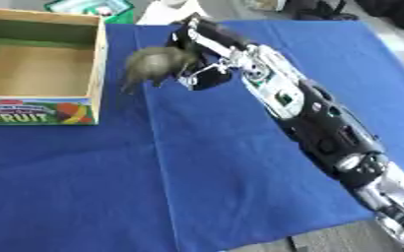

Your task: Pick up objects on the table and place them in the box.

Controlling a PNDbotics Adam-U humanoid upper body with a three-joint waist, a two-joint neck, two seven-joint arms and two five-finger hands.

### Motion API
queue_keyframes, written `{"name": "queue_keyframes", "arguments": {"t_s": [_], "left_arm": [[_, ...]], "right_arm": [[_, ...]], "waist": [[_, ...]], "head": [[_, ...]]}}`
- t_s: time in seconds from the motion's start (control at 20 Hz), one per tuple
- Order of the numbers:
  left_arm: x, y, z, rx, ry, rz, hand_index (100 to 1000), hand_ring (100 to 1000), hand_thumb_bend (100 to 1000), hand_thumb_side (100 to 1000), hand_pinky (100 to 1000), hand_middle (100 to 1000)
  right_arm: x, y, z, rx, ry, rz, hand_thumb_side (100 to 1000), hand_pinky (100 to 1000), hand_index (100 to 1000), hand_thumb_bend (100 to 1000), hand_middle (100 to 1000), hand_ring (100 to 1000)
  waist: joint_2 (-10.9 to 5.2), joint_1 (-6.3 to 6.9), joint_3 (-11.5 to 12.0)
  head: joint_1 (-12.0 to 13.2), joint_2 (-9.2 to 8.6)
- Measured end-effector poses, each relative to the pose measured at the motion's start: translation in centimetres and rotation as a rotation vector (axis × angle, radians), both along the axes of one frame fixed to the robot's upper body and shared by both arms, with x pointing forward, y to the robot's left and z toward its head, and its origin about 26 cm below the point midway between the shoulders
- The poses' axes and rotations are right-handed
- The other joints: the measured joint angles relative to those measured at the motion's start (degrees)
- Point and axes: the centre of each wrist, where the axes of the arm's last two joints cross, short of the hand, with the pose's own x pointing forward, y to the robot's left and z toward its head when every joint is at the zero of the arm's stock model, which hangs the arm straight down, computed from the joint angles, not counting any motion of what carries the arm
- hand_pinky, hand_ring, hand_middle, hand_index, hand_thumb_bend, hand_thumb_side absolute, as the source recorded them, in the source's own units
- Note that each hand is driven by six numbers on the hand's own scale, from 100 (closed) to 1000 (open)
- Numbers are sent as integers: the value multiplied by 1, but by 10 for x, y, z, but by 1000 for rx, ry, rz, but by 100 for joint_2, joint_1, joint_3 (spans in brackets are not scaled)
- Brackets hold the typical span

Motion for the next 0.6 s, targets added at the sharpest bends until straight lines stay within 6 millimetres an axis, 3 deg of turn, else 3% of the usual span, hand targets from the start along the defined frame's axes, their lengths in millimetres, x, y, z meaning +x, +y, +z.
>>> {"name": "queue_keyframes", "arguments": {"t_s": [0.3, 0.6], "left_arm": [[1, -2, 1, 3, -2, -13, 654, 496, 240, 626, 597, 492], [4, -8, 7, 6, -19, -47, 654, 496, 242, 614, 597, 492]], "right_arm": [[10, 2, 34, 24, -45, -27, 100, 229, 598, 100, 420, 490], [29, -4, 46, -8, -43, -88, 100, 239, 606, 100, 427, 494]], "waist": [[0, -29, 207], [-4, -104, 628]], "head": [[-82, -21], [-232, -69]]}}
